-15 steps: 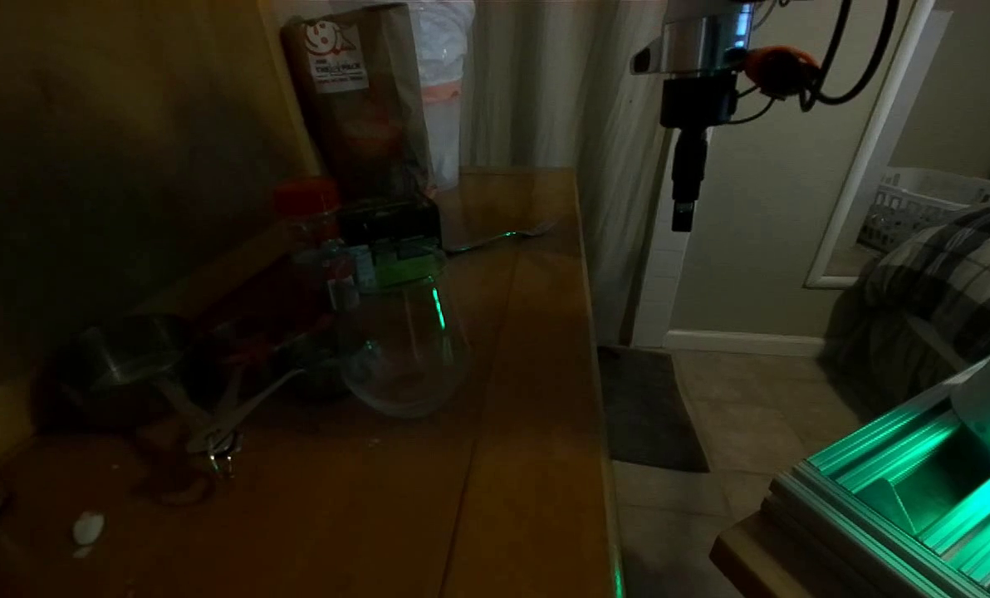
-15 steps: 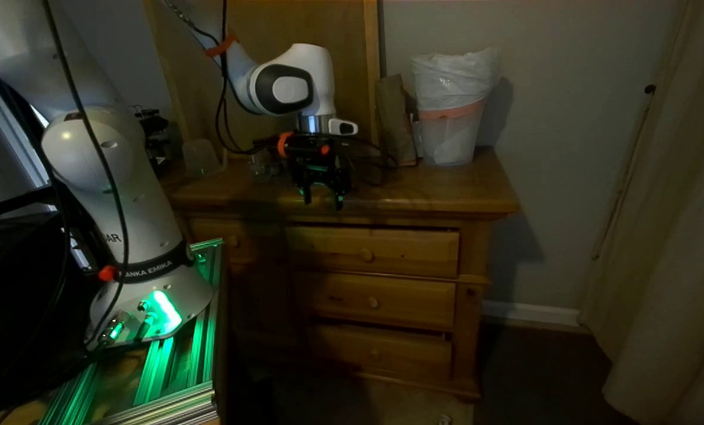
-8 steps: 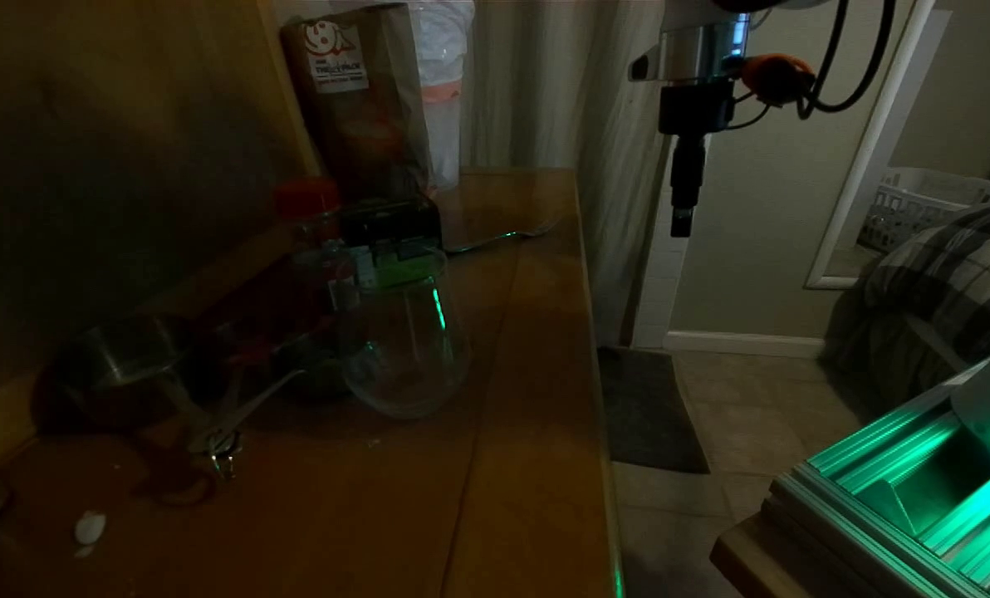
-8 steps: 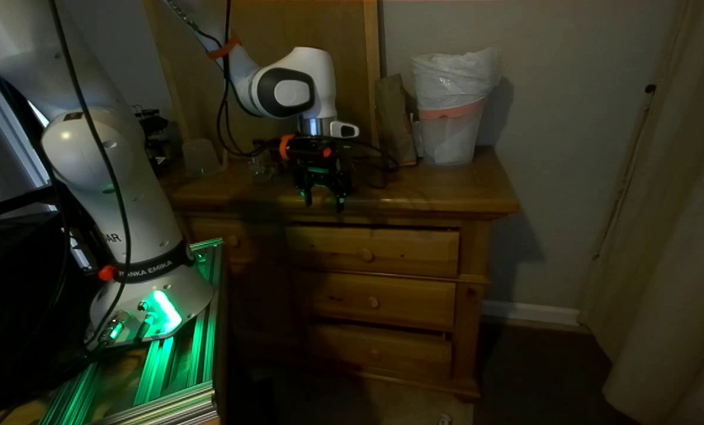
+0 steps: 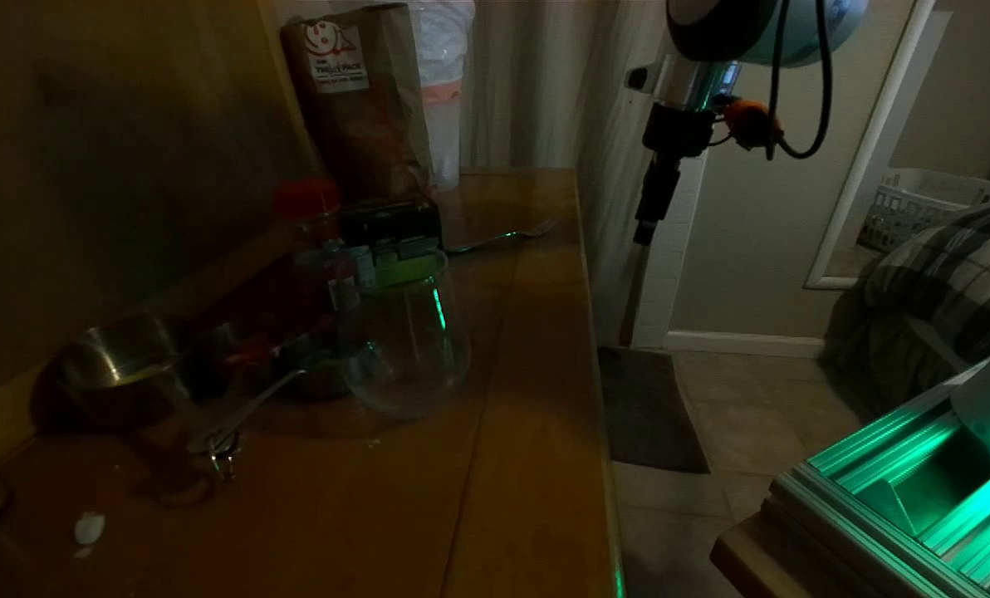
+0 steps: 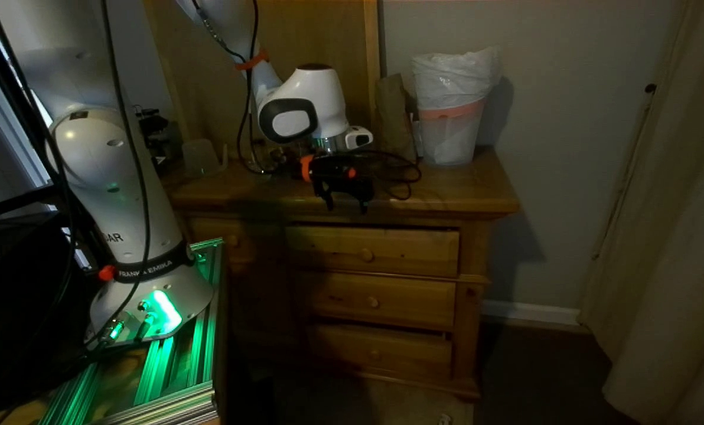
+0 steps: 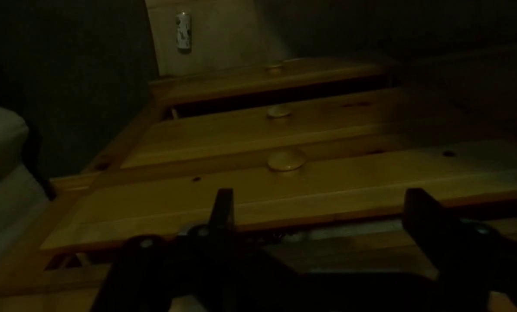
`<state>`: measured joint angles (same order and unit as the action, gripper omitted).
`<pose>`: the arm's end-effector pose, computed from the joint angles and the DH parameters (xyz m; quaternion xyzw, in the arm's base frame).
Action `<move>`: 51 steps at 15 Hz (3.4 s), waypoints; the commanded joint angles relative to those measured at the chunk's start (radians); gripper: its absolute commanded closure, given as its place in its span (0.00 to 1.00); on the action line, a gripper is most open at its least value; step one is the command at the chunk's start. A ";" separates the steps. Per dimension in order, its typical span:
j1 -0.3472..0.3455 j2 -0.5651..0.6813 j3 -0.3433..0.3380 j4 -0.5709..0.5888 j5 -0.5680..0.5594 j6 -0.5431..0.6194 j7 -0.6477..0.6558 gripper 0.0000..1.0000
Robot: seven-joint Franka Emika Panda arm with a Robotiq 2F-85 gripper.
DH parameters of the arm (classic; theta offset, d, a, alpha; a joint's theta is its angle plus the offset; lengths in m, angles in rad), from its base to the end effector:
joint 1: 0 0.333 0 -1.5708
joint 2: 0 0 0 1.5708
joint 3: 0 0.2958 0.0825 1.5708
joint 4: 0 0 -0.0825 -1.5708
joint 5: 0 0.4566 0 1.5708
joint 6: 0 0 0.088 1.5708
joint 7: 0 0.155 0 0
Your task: Open the top right drawer, remove the brown packet from the drawer and put it on the dresser
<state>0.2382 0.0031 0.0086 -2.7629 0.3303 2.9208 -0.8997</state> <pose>0.4268 0.0902 0.0934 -0.9115 -0.4014 -0.0877 0.0213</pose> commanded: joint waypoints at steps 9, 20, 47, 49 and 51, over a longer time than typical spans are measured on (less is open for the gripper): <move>-0.004 0.053 -0.080 0.088 0.791 -0.238 -0.868 0.00; -0.048 0.399 -0.073 0.237 1.355 -0.333 -1.384 0.00; -0.171 0.688 -0.063 0.444 1.442 -0.662 -1.414 0.00; -0.169 0.713 -0.065 0.470 1.454 -0.663 -1.423 0.00; -0.166 0.739 -0.065 0.492 1.459 -0.667 -1.418 0.00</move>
<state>0.0749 0.6860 -0.0552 -2.3187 1.7528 2.2733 -2.2879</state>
